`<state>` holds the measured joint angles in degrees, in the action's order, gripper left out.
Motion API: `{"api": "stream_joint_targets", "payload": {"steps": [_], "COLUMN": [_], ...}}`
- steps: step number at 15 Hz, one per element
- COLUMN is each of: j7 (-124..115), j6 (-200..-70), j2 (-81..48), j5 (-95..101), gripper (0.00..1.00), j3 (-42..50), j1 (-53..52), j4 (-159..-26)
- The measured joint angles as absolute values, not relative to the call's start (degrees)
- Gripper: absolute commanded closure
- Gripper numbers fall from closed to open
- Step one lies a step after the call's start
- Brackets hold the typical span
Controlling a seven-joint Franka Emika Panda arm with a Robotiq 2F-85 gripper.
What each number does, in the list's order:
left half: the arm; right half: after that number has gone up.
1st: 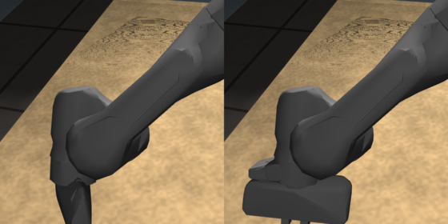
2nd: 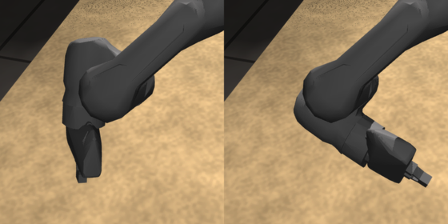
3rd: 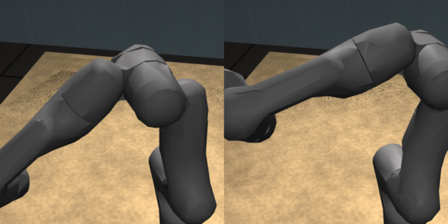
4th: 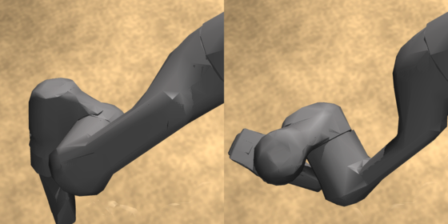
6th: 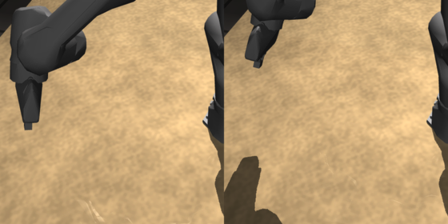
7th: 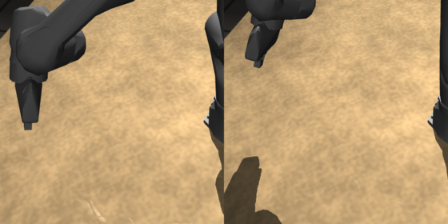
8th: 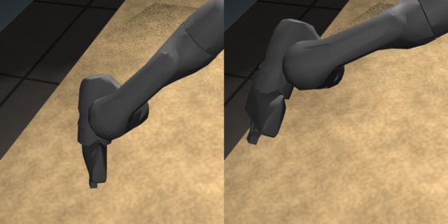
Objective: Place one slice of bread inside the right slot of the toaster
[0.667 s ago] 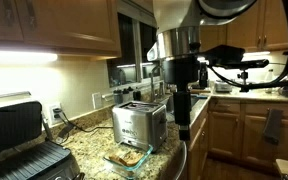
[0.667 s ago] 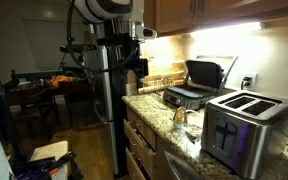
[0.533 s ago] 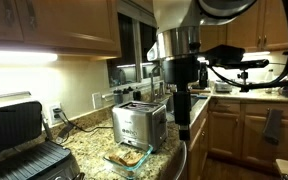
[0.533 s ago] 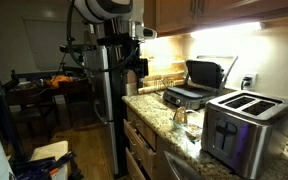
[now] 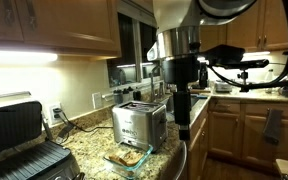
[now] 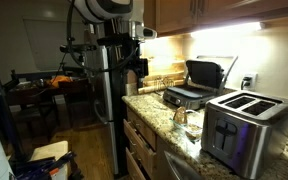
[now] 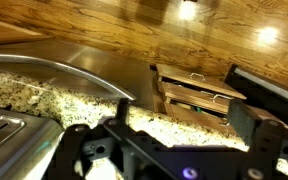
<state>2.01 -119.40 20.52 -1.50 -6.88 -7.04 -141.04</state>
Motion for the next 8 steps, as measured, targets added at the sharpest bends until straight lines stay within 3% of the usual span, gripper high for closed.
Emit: {"api": "stream_joint_targets", "payload": {"steps": [8], "j7": [2.0], "j6": [-119.4], "j2": [20.0], "j5": [-1.4], "gripper": [0.00], "j3": [-6.9], "j1": [-7.0], "j4": [-141.0]}}
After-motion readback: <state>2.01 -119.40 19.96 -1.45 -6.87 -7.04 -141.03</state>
